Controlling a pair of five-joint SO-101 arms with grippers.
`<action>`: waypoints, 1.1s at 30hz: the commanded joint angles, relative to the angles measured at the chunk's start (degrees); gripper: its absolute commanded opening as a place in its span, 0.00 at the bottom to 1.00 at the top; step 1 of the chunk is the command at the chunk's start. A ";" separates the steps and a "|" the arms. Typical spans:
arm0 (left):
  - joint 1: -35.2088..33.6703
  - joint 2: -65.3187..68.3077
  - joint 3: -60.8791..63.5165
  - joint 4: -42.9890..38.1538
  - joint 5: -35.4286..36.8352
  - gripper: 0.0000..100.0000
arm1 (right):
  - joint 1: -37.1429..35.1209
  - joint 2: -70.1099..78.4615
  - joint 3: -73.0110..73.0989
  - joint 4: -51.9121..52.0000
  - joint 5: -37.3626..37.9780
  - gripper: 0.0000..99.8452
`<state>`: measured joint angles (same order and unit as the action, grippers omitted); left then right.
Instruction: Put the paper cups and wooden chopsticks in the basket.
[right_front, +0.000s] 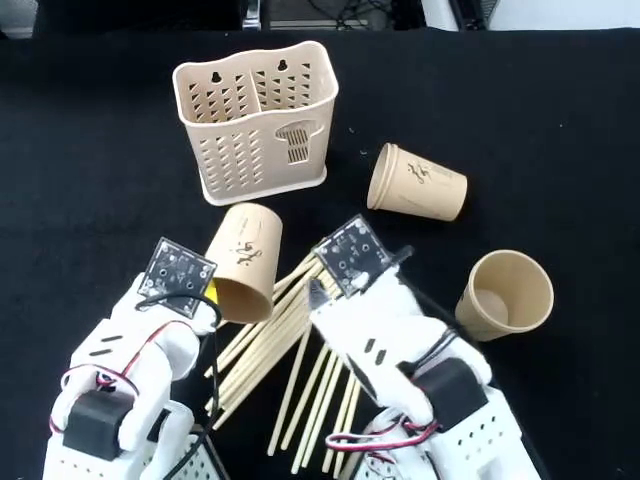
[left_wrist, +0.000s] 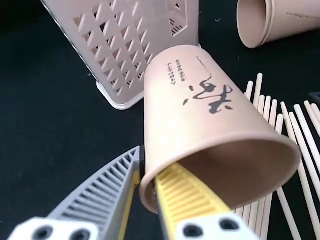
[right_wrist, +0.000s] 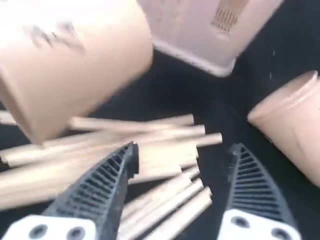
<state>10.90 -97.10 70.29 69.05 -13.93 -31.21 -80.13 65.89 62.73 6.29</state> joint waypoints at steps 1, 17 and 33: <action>0.04 -3.16 1.10 -2.64 3.60 0.03 | -2.99 0.40 0.31 -6.15 -3.08 0.31; -6.37 -6.95 8.13 -11.52 18.64 0.03 | -8.44 0.31 5.93 -12.48 -6.24 0.31; -0.75 -7.03 9.80 -12.22 22.42 0.03 | -9.32 0.84 9.36 -25.85 -6.42 0.31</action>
<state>8.35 -103.69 80.57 58.42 7.25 -41.41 -79.60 75.91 38.37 0.31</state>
